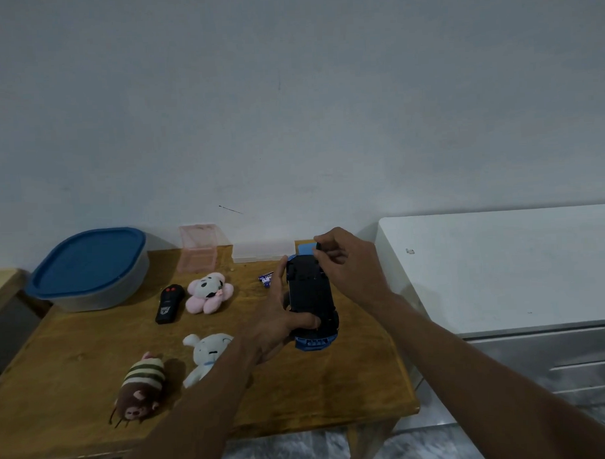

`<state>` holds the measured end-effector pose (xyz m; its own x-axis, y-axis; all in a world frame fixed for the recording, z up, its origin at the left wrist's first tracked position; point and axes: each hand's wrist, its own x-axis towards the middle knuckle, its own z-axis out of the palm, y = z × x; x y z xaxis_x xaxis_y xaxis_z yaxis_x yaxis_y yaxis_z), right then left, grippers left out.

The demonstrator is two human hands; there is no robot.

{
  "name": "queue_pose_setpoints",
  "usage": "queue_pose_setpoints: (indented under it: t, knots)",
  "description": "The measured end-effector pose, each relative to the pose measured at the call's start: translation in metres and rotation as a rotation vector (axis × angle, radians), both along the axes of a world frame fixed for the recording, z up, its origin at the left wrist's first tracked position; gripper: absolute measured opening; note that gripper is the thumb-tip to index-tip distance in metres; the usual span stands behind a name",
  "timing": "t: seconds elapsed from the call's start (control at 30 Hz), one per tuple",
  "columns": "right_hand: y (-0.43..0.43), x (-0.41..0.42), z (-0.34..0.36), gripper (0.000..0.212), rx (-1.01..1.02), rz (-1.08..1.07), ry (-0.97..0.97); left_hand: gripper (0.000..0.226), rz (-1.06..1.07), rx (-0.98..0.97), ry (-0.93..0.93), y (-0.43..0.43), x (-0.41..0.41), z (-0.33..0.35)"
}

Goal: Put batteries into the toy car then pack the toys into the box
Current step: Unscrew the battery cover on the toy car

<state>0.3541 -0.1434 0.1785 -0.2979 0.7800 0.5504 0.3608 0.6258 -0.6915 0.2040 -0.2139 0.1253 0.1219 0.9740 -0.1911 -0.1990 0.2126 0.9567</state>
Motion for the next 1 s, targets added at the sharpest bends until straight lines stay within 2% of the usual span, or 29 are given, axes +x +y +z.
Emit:
queue_pose_setpoints:
  t: [0.33, 0.53, 1.0]
  knots:
    - [0.000, 0.000, 0.001, 0.019, 0.067, -0.044, -0.028, 0.121, 0.014, -0.009, 0.007, 0.001, 0.000, -0.003]
    - [-0.002, 0.001, 0.000, 0.008, -0.041, -0.062, 0.042, 0.121, 0.021, -0.012, -0.002, 0.000, -0.001, -0.001]
    - [-0.010, -0.002, 0.006, 0.030, -0.094, -0.044, -0.020, 0.121, 0.056, -0.017, 0.023, -0.003, 0.003, 0.000]
